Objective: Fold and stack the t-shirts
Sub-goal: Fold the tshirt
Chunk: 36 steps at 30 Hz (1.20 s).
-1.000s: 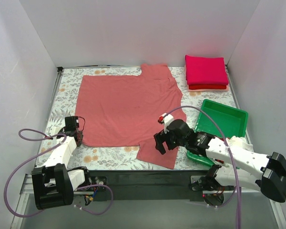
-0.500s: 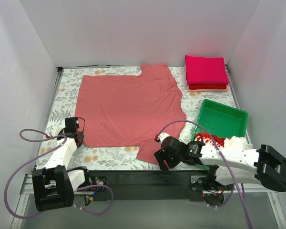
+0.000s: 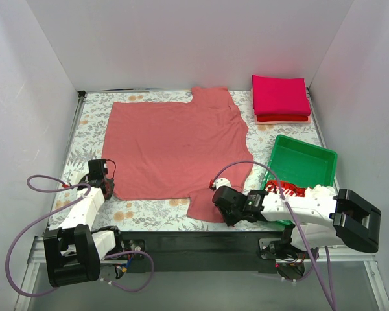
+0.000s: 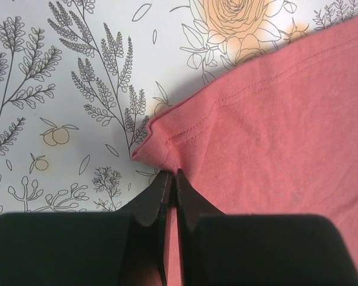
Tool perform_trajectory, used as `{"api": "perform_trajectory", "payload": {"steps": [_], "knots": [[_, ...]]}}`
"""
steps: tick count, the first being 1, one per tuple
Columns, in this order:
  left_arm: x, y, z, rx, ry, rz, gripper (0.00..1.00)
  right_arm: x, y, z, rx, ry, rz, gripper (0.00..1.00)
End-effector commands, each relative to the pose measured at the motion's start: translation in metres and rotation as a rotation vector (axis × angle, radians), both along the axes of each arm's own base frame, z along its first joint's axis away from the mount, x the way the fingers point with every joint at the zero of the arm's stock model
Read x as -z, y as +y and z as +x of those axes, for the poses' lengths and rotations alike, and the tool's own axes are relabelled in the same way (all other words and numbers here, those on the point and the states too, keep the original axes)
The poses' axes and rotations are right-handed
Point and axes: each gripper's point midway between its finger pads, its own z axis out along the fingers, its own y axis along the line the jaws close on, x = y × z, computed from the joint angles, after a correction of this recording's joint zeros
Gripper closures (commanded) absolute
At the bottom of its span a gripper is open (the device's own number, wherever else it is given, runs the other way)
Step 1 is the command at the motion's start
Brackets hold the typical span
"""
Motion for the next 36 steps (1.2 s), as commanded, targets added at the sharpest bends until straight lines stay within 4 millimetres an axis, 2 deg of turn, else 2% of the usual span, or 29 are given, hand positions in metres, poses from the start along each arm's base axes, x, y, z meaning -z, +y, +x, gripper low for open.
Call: {"api": "perform_trajectory", "payload": {"steps": [1, 4, 6, 9, 12, 18, 23, 28, 36], "knots": [[-0.011, 0.005, 0.006, -0.004, -0.039, 0.027, 1.00, 0.016, -0.024, -0.007, 0.057, 0.027, -0.108, 0.83], [-0.012, 0.004, 0.007, 0.001, -0.046, 0.025, 1.00, 0.010, -0.021, -0.007, 0.060, 0.022, -0.088, 0.95], [-0.013, 0.003, 0.008, 0.005, -0.051, 0.020, 1.00, 0.007, -0.020, -0.009, 0.054, 0.026, -0.073, 0.98], [-0.016, 0.000, 0.011, 0.018, -0.064, 0.003, 1.00, -0.002, -0.016, -0.009, 0.035, 0.021, -0.032, 0.99], [-0.020, -0.004, 0.014, 0.023, -0.092, -0.017, 1.00, -0.014, -0.011, -0.001, 0.043, -0.027, 0.008, 0.99], [-0.033, -0.017, 0.029, 0.079, -0.145, -0.074, 1.00, -0.042, -0.004, 0.030, 0.089, -0.151, 0.038, 0.99], [-0.041, -0.015, 0.034, 0.048, -0.134, -0.081, 1.00, -0.063, -0.008, 0.071, 0.151, -0.206, 0.042, 0.99], [-0.045, -0.008, 0.037, 0.012, -0.103, -0.067, 1.00, -0.089, -0.001, 0.104, 0.156, -0.252, 0.095, 0.99], [-0.062, -0.001, 0.058, 0.007, -0.120, -0.046, 1.00, -0.101, 0.002, 0.140, 0.146, -0.244, 0.108, 0.99]]}}
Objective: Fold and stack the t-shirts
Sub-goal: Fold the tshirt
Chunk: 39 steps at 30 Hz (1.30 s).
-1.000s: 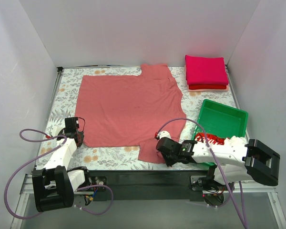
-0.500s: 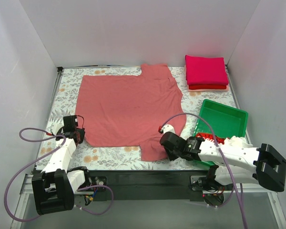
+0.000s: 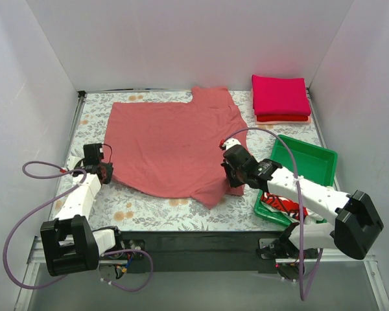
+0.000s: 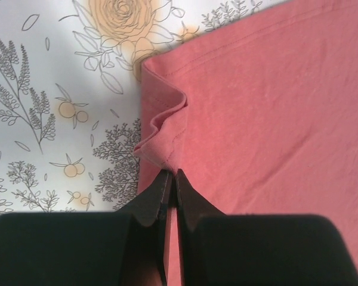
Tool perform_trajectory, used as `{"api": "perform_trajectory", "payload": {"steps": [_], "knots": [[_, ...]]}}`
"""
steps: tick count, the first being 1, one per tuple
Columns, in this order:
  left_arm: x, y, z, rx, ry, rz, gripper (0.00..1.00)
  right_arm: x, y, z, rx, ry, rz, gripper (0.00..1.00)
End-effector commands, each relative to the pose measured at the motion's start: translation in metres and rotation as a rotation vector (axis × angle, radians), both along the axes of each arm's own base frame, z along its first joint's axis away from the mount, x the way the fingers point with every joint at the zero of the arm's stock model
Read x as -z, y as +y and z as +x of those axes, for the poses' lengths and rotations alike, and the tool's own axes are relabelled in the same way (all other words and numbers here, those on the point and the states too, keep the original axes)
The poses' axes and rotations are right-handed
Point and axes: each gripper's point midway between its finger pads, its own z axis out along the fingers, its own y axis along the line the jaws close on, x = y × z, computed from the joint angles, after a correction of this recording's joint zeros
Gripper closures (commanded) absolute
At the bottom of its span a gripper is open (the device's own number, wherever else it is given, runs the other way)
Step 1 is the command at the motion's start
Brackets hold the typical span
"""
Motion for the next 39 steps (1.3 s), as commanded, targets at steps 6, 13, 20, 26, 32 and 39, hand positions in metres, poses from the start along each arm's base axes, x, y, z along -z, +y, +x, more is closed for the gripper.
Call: {"api": "perform_trajectory", "payload": {"steps": [6, 13, 20, 26, 32, 39], "knots": [[-0.021, 0.010, 0.028, -0.014, -0.025, 0.032, 1.00, -0.035, 0.014, 0.043, -0.039, -0.066, 0.053, 0.99], [-0.021, 0.013, 0.049, 0.003, -0.010, 0.034, 1.00, -0.051, 0.010, 0.071, -0.024, -0.085, 0.076, 0.99], [-0.024, 0.018, 0.068, 0.000, -0.016, 0.047, 1.00, -0.056, 0.006, 0.096, -0.023, -0.081, 0.081, 0.99], [-0.016, 0.020, 0.083, 0.011, 0.012, 0.047, 1.00, -0.054, 0.006, 0.115, -0.043, -0.060, 0.091, 0.99], [-0.013, 0.026, 0.095, 0.003, 0.028, 0.065, 1.00, -0.051, 0.007, 0.137, -0.051, -0.045, 0.088, 0.99], [-0.006, 0.032, 0.108, -0.006, 0.051, 0.083, 1.00, -0.037, 0.007, 0.162, -0.051, 0.001, 0.091, 0.99]]}}
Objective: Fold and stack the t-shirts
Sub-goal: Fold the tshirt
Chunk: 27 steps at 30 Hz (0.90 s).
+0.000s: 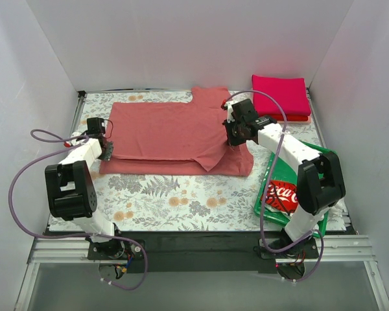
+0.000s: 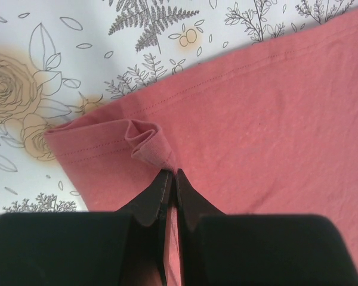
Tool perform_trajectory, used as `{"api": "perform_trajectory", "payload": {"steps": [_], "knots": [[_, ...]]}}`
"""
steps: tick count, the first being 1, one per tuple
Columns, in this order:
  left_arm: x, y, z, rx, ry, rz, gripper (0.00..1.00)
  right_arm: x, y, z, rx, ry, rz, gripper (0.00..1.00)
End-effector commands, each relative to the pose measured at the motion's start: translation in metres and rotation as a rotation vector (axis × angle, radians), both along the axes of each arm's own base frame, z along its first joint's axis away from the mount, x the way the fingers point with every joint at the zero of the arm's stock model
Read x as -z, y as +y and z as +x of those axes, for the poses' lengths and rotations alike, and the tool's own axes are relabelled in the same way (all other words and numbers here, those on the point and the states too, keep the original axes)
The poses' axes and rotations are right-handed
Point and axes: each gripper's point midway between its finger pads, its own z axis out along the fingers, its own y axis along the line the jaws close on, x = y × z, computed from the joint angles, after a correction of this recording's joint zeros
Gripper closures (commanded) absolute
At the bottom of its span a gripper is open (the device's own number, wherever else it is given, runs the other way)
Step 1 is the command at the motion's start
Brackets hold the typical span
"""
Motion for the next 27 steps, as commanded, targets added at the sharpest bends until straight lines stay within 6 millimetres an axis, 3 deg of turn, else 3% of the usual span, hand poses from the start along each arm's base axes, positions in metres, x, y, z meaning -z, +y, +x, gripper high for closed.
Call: {"api": "perform_trajectory", "payload": {"steps": [1, 9, 14, 19, 20, 21, 22, 23, 24, 27], "knots": [[-0.010, 0.013, 0.015, -0.022, -0.024, 0.050, 1.00, -0.015, 0.003, 0.020, -0.019, -0.025, 0.028, 0.99], [0.002, 0.022, 0.028, -0.055, 0.033, 0.069, 1.00, 0.002, -0.003, 0.044, 0.008, 0.018, 0.027, 0.99], [0.015, 0.016, 0.036, -0.023, 0.064, 0.037, 1.00, 0.014, -0.005, 0.056, 0.010, 0.045, 0.035, 0.99], [0.002, 0.017, 0.048, -0.012, 0.048, 0.039, 0.76, 0.023, -0.008, 0.080, 0.009, 0.053, 0.025, 0.86], [-0.003, 0.017, 0.051, -0.009, 0.041, 0.045, 0.68, 0.024, -0.010, 0.081, 0.012, 0.066, 0.013, 0.82], [-0.008, 0.019, 0.051, -0.011, 0.047, 0.049, 0.60, 0.020, -0.008, 0.091, 0.016, 0.056, 0.016, 0.68], [-0.023, 0.022, 0.059, -0.015, 0.021, 0.062, 0.44, 0.020, -0.012, 0.095, 0.029, 0.056, 0.004, 0.55], [-0.030, 0.022, 0.061, -0.008, 0.018, 0.067, 0.07, 0.017, -0.012, 0.097, 0.032, 0.055, -0.001, 0.42], [-0.035, 0.022, 0.061, 0.003, 0.024, 0.073, 0.04, 0.012, -0.014, 0.098, 0.014, 0.040, -0.018, 0.04], [-0.068, 0.021, 0.066, 0.006, -0.034, 0.073, 0.04, -0.016, -0.013, 0.093, 0.018, -0.003, 0.021, 0.02]]}}
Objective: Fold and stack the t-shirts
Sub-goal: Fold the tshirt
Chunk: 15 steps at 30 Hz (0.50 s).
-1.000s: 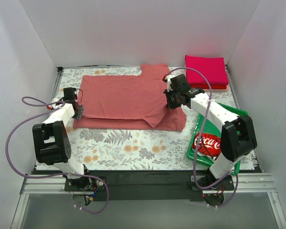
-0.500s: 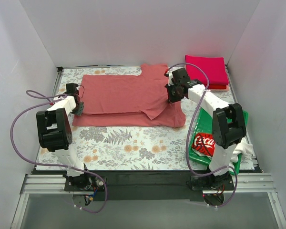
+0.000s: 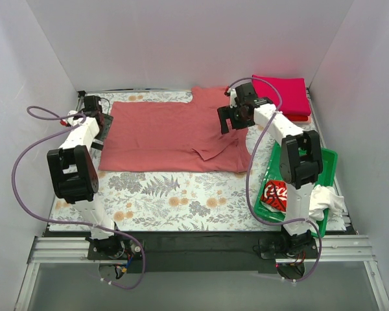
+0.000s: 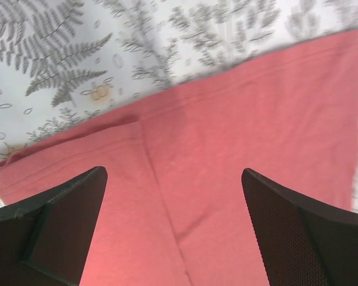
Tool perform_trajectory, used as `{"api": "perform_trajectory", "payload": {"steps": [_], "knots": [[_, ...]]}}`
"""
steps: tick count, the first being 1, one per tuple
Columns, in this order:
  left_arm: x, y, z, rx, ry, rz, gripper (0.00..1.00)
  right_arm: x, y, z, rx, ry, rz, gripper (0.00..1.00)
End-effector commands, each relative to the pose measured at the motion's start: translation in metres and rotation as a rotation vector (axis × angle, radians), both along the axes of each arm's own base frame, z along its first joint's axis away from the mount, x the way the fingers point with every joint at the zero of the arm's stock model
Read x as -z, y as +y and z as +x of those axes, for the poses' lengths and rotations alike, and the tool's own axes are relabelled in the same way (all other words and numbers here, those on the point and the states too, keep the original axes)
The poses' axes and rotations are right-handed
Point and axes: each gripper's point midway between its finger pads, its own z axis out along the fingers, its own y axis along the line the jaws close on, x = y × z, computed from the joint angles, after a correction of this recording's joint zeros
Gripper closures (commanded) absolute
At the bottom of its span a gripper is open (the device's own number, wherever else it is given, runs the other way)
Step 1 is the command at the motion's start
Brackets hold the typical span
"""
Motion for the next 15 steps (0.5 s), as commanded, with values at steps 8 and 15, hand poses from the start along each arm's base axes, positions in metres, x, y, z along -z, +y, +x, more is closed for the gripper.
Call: {"api": "perform_trajectory", "payload": {"steps": [8, 15], "knots": [[-0.057, -0.054, -0.026, 0.212, -0.271, -0.136, 0.04, -0.041, 0.038, -0.097, -0.126, 0.031, 0.395, 0.02], [0.008, -0.081, -0.064, 0.304, -0.170, -0.212, 0.04, -0.015, 0.067, -0.121, -0.181, 0.079, 0.448, 0.02]]}}
